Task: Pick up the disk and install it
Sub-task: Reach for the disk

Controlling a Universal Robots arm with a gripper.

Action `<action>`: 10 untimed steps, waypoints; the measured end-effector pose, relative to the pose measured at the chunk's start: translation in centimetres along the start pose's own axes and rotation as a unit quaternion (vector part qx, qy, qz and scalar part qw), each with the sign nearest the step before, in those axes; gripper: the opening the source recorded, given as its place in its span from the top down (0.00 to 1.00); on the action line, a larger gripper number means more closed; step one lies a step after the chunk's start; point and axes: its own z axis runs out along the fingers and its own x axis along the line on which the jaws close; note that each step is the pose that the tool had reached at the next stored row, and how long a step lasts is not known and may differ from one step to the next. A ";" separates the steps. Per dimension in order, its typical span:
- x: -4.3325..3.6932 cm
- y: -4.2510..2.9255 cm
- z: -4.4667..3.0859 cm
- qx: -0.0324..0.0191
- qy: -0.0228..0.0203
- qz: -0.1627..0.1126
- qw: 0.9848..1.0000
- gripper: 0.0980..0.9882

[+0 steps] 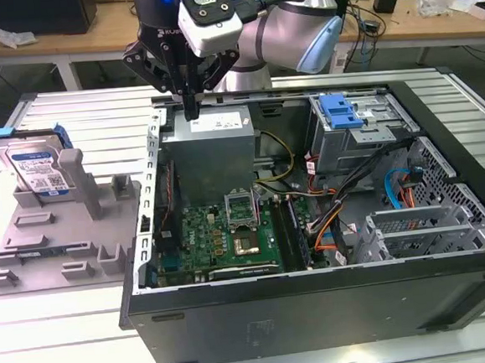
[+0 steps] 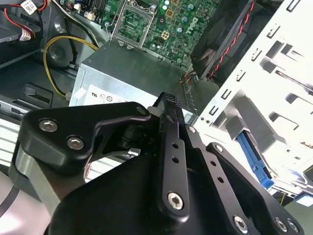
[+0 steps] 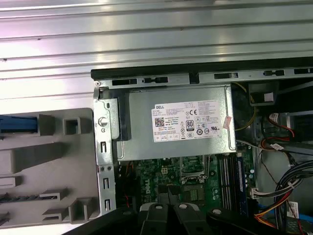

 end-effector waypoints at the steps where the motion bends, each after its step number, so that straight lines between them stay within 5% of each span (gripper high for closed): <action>1: 0.03 0.00 0.00 0.000 0.000 0.000 1.000 0.99; 5: 0.76 0.22 0.03 0.000 0.000 0.000 1.000 0.99; 10: 3.91 1.54 0.26 0.000 0.003 0.000 1.000 0.99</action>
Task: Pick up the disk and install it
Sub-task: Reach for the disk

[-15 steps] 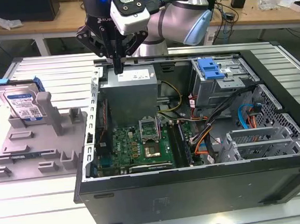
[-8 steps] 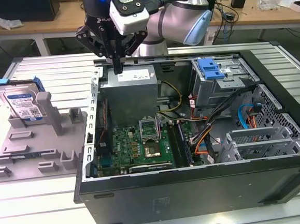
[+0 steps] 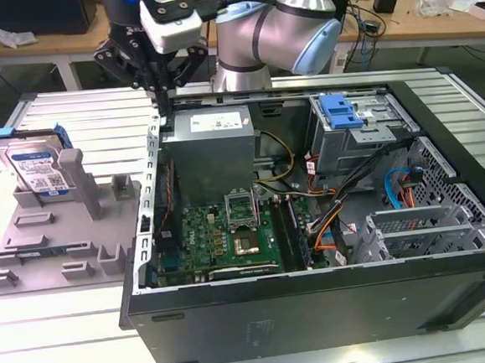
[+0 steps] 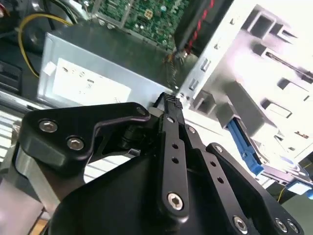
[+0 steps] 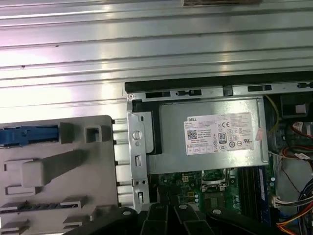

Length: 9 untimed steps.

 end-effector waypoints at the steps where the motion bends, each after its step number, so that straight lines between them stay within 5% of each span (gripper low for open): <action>1: 0.32 0.14 0.03 0.000 0.000 0.000 1.000 0.99; 9: 4.08 1.45 0.39 0.000 0.002 0.000 1.000 0.99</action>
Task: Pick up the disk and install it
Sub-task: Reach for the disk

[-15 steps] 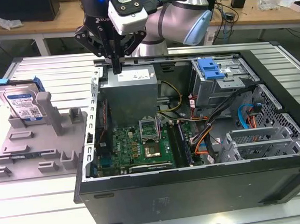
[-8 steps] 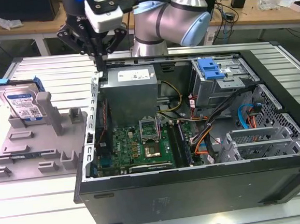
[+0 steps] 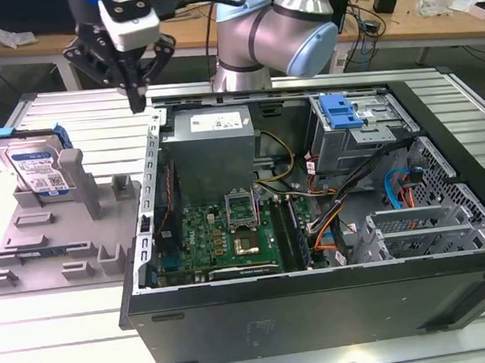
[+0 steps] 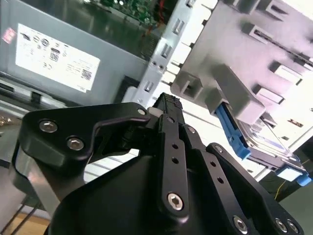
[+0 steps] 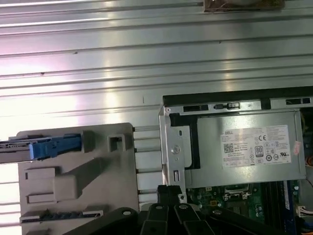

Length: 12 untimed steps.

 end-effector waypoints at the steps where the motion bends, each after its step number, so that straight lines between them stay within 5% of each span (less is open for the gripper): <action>1: 0.39 0.12 0.04 0.000 0.000 0.000 1.000 0.99; 7: 2.91 0.92 0.30 0.000 0.001 0.000 1.000 0.99; 12: 6.22 1.60 0.60 0.000 0.001 0.000 1.000 0.99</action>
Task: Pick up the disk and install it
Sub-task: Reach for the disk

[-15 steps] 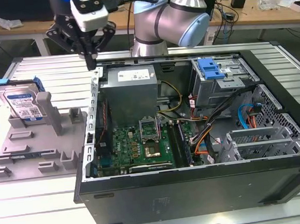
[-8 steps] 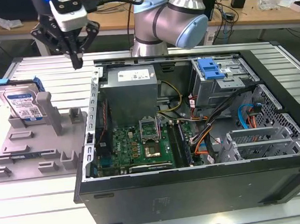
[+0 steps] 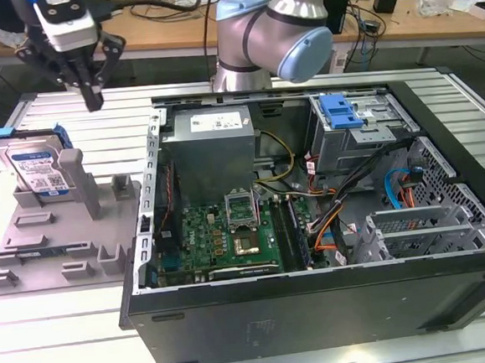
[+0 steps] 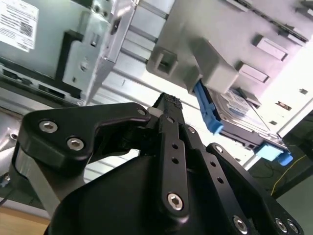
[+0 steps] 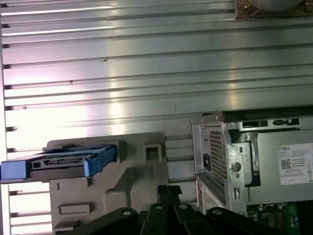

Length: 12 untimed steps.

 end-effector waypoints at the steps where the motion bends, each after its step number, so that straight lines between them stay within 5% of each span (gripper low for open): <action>1: 0.76 0.14 0.07 0.000 0.000 0.000 1.000 0.99; 9: 5.50 0.71 0.42 0.000 0.003 0.000 1.000 0.99; 12: 6.23 0.80 0.46 0.000 0.005 0.000 1.000 0.99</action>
